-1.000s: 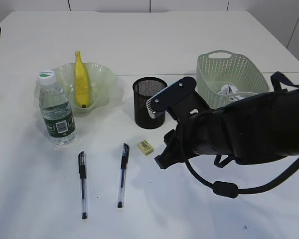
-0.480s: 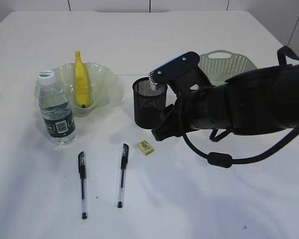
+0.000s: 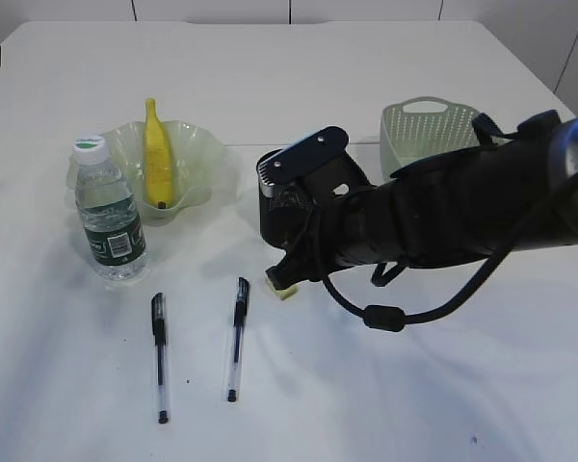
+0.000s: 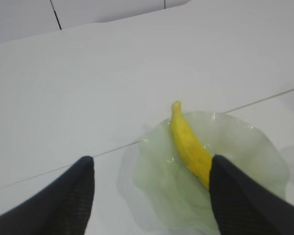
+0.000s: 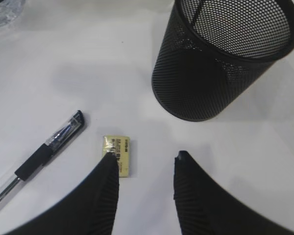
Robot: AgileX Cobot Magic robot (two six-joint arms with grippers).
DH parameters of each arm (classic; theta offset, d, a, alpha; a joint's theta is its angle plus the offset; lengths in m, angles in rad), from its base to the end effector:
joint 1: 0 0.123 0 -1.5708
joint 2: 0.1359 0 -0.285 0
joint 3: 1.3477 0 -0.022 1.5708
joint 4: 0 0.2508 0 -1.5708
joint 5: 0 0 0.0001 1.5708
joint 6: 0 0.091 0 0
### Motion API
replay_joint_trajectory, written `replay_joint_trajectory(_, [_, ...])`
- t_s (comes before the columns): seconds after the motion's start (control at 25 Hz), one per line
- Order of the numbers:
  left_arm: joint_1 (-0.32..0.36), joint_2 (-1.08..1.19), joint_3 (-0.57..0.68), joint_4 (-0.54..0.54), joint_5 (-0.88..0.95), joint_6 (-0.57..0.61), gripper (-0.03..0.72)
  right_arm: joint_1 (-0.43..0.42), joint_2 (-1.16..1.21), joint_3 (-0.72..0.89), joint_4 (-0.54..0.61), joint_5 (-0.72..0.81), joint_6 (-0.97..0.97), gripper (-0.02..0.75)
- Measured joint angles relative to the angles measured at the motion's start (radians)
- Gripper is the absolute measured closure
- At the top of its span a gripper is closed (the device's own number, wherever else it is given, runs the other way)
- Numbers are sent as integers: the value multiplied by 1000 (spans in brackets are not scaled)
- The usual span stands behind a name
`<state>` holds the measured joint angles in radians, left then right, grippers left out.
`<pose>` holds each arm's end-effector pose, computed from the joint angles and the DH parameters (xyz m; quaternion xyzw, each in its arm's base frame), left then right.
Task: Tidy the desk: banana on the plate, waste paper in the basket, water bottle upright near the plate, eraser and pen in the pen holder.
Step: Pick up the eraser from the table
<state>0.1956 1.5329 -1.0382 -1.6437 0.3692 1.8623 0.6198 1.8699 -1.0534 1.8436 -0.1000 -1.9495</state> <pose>0.3455 0.0350 0.2960 0.1099 0.8128 -0.0364 0.5709 0.3206 0.2181 0.1686 -0.3072 0.8644 0.0581 0.3938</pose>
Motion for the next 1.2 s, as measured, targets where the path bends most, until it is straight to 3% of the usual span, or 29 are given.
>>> replay_joint_trajectory(1.2, [0, 0, 0, -1, 19, -8, 174, 0, 85, -66, -5, 55, 36, 450])
